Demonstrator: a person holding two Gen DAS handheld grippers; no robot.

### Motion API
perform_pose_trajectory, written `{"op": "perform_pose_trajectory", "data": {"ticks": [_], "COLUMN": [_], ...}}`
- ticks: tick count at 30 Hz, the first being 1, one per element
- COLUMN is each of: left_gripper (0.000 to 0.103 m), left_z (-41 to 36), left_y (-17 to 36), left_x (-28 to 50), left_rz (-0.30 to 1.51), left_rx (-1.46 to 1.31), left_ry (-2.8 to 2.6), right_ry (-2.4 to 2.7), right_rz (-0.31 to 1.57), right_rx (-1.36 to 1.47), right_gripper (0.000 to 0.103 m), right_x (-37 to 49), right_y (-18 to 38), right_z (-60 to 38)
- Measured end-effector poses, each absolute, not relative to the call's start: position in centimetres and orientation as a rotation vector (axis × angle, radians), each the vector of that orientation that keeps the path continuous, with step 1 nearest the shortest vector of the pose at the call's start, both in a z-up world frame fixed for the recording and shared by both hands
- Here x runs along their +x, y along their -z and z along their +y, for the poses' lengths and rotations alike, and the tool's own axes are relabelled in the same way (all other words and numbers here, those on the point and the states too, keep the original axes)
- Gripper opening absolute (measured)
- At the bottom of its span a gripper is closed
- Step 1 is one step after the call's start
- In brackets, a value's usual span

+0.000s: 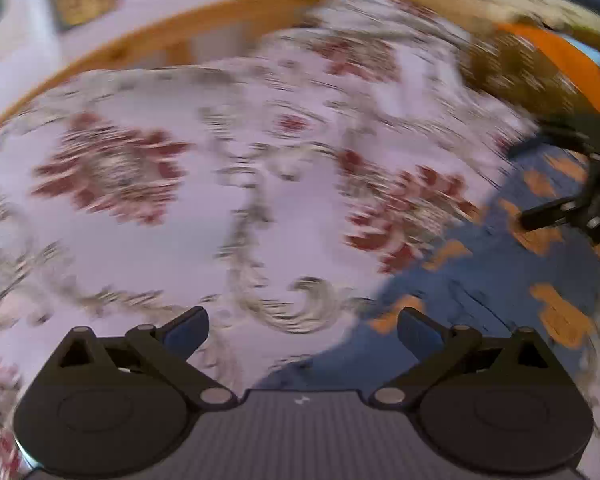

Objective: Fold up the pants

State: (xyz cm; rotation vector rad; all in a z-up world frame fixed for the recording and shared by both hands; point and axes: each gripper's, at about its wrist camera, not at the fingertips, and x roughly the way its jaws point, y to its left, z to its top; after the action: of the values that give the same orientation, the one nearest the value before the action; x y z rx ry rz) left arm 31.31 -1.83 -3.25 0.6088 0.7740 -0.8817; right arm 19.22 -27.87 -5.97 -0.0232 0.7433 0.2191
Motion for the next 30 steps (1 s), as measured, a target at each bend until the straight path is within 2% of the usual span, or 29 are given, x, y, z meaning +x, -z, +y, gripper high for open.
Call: {"op": "perform_pose_trajectory", "data": {"ticks": [2,5,10,12,13,14,19,21,23,28,30], "left_gripper": [0.095,0.083,0.073,0.059,0.044,0.037,0.036,0.033,0.014,0.007,0.006], "left_z": [-3.0,-4.8,-5.7,-5.9,-6.0,-6.1,-7.7,-8.6,-9.4,-10.0,-9.8], "left_y": [4.0,4.9,5.1,5.4,5.5,5.7,5.7,5.9,6.5,6.4,5.9], "left_x": [31.1,31.4,34.2,35.9,36.7,37.3,37.6,37.4,37.1,37.1,37.2], "left_rz": [0.789,0.855,1.021,1.127,1.174,1.233,1.323,1.352,1.378,1.393,1.388], "left_rx": [0.66,0.697,0.547,0.474,0.448,0.417,0.419,0.443,0.49,0.487,0.473], "left_ry": [0.942,1.023,1.06,1.002,0.965,0.923,0.869,0.874,0.844,0.789,0.784], "right_ry": [-0.276,-0.299,-0.291,-0.288,-0.289,-0.292,-0.322,-0.335,-0.34,-0.334,-0.339], "right_rz": [0.753,0.773,0.771,0.776,0.782,0.788,0.805,0.813,0.817,0.804,0.788], "right_rx": [-0.082,-0.136,-0.109,-0.106,-0.105,-0.103,-0.132,-0.143,-0.153,-0.184,-0.202], "right_gripper": [0.1,0.091,0.079,0.076,0.073,0.072,0.057,0.055,0.05,0.014,0.008], "right_x": [20.2,20.9,20.9,21.0,21.1,21.2,21.3,21.2,21.1,20.8,20.5], "right_y": [6.2,6.8,7.5,7.8,8.0,8.1,8.5,8.7,8.8,8.9,8.7], "right_z": [-25.4,-23.4,-23.6,-23.7,-23.8,-23.8,-23.1,-22.8,-22.7,-22.5,-22.4]}}
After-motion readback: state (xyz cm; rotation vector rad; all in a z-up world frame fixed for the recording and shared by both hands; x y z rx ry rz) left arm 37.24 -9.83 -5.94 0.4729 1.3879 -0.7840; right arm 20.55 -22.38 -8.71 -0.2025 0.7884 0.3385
